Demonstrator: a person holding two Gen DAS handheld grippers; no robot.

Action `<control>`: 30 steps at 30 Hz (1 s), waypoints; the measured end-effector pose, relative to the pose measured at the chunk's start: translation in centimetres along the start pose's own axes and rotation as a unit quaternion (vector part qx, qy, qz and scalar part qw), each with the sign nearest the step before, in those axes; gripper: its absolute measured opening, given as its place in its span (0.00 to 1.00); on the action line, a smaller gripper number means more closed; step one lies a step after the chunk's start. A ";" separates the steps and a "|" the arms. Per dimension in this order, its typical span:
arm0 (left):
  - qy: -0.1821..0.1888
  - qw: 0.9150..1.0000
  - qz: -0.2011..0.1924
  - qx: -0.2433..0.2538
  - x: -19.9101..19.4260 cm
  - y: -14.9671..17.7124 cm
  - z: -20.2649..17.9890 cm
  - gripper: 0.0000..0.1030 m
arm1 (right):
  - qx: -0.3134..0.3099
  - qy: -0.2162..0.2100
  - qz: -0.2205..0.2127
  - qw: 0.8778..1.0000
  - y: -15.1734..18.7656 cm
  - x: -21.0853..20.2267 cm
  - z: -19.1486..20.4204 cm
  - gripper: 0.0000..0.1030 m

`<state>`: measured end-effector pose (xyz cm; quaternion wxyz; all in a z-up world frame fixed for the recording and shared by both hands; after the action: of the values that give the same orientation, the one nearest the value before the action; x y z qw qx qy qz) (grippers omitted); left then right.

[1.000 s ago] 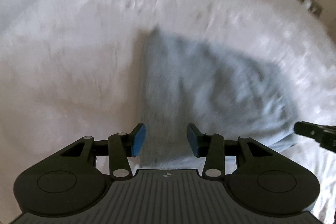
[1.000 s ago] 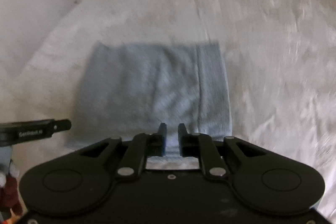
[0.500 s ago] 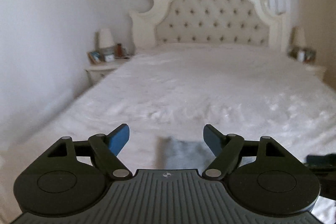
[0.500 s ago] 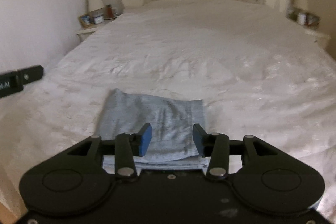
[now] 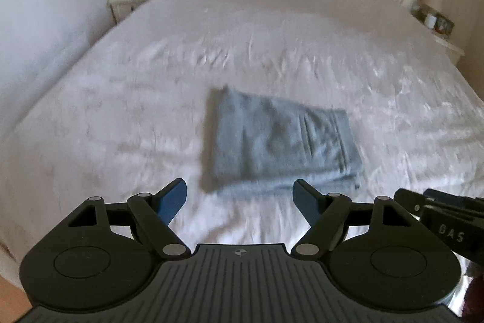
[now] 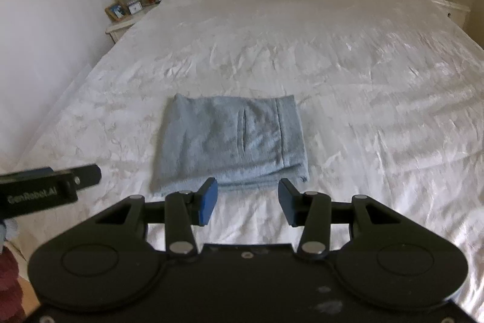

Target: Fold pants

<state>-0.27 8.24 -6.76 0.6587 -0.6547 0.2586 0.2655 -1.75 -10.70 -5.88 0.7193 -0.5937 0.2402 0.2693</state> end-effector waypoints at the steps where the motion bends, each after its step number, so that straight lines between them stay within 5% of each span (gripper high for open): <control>1: -0.003 1.000 0.006 0.000 -0.2 0.5 0.1 0.74 | -0.001 -0.002 0.002 1.000 0.3 -0.2 0.1 0.46; 30: -0.013 0.997 0.075 -0.009 -0.5 4.8 -0.2 0.74 | 0.014 -0.018 0.029 0.999 2.6 0.0 1.3 0.46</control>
<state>-3.93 8.02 -9.96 0.6348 -0.6357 0.2956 0.3248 -3.47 -9.03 -7.47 0.7233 -0.5717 0.2483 0.2972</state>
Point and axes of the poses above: each gripper's, at about its wrist camera, not at the fingertips, and x roughly the way its jaws point, z to its left, y to its underside, the point moved 8 cm from there along x, roughly the way its jaws point, and after that the axes turned 10 degrees about -z, right-handed, at the moved point
